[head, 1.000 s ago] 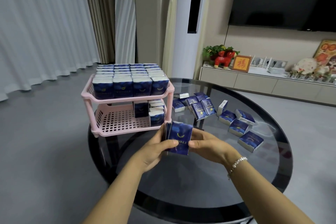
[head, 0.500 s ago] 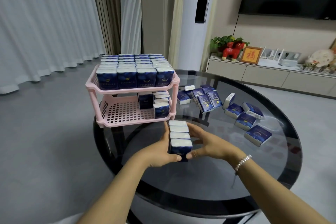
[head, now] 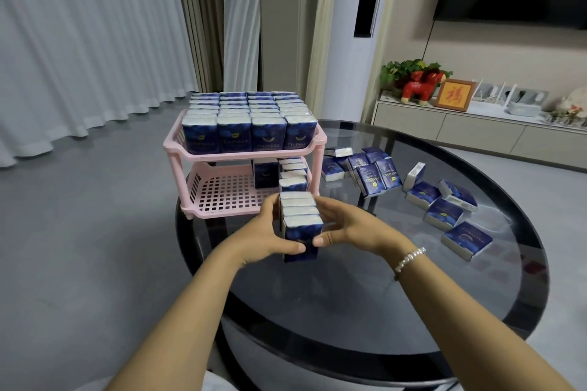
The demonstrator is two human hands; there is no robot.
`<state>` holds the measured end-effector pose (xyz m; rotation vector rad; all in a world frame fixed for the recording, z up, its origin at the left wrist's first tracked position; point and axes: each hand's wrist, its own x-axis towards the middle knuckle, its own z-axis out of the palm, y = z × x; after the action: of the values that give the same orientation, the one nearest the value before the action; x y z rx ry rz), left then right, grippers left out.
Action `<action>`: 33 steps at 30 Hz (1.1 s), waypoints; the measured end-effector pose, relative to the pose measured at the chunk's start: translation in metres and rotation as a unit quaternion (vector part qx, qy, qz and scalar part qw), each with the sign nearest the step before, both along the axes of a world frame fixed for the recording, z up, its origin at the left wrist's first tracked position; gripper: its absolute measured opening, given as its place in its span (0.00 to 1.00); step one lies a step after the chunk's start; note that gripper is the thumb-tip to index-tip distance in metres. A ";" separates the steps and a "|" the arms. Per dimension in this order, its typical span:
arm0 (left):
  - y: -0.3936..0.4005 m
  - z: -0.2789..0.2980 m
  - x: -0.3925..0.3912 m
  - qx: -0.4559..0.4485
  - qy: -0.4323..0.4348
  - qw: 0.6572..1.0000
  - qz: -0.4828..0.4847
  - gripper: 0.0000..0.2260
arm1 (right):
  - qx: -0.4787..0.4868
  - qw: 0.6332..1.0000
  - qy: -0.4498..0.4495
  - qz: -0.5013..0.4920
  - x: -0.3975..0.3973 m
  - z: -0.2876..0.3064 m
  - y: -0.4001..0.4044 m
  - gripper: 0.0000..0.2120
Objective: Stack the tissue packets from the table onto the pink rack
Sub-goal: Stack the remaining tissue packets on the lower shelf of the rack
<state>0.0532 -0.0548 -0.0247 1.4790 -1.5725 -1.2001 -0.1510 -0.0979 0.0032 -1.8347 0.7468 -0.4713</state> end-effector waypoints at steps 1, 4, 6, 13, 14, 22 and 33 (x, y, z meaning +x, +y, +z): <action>-0.001 0.001 0.006 -0.003 0.005 1.000 0.008 0.51 | -0.006 1.000 0.003 0.005 0.006 0.004 0.000 0.33; -0.004 0.005 0.025 -0.010 0.008 0.999 0.034 0.51 | -0.013 1.000 0.002 -0.011 0.018 0.005 -0.004 0.29; -0.007 0.007 0.038 -0.016 0.005 0.998 0.054 0.47 | -0.027 0.996 -0.011 -0.083 0.025 -0.003 -0.010 0.26; -0.032 0.005 0.069 -0.040 -0.031 0.988 0.145 0.43 | -0.103 0.918 -0.090 -0.372 0.052 -0.046 -0.046 0.17; -0.037 0.005 0.071 -0.039 -0.040 0.987 0.151 0.44 | -0.100 0.920 -0.109 -0.362 0.055 -0.049 -0.051 0.16; -0.073 0.000 0.076 0.019 -0.017 0.995 0.099 0.42 | -0.101 0.902 -0.113 -0.403 0.072 -0.082 -0.073 0.10; -0.094 -0.010 0.071 0.006 -0.049 0.994 0.095 0.42 | -0.103 0.901 -0.123 -0.404 0.070 -0.092 -0.079 0.13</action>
<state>0.1239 -0.1484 -0.0347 1.6761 -1.4519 -1.0452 -0.0808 -0.1770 -0.0890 -1.5385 1.3092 -1.3350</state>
